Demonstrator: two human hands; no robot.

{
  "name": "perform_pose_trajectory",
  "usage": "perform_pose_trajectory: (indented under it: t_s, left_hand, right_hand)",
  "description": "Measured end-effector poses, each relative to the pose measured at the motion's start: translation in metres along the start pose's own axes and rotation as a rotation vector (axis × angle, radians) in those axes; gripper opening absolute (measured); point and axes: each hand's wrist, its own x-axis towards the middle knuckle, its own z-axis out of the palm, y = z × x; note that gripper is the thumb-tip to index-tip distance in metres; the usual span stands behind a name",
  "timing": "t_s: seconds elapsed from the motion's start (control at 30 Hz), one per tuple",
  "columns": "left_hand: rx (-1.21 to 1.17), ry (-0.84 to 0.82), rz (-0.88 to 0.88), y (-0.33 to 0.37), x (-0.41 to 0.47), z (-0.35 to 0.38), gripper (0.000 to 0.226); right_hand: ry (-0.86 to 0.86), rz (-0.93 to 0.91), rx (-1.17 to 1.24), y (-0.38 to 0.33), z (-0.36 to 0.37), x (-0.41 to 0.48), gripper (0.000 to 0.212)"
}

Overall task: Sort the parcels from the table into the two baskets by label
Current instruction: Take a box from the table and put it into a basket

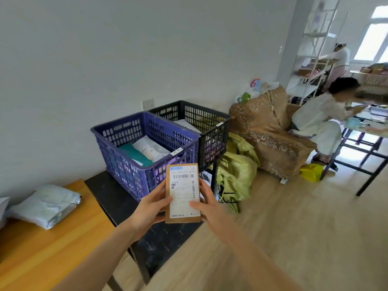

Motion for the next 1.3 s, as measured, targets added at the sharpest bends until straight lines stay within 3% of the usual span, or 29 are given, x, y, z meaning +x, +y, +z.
perform_pose_trajectory:
  t_s: [0.3, 0.57, 0.77, 0.9, 1.03, 1.3]
  left_hand:
    - [0.016, -0.094, 0.03, 0.027, 0.089, 0.037, 0.049]
    - [-0.039, -0.135, 0.108, 0.073, 0.206, 0.056, 0.053]
    - [-0.065, -0.136, 0.16, 0.112, 0.285, 0.061, 0.052]
    - [-0.04, -0.16, 0.191, 0.131, 0.327, 0.072, 0.052]
    - [-0.025, -0.17, 0.194, 0.14, 0.364, 0.083, 0.055]
    - [-0.021, -0.044, 0.221, 0.16, 0.441, 0.11, 0.055]
  right_hand:
    - [0.047, -0.068, 0.101, -0.014, -0.067, 0.054, 0.081]
    - [0.107, -0.13, 0.022, -0.062, -0.121, 0.159, 0.074]
    - [0.117, -0.018, -0.029, -0.092, -0.151, 0.239, 0.081]
    - [0.15, -0.036, -0.022, -0.105, -0.172, 0.276, 0.09]
    - [0.152, -0.06, -0.016, -0.111, -0.198, 0.302, 0.086]
    - [0.04, -0.062, -0.059, -0.137, -0.258, 0.38, 0.081]
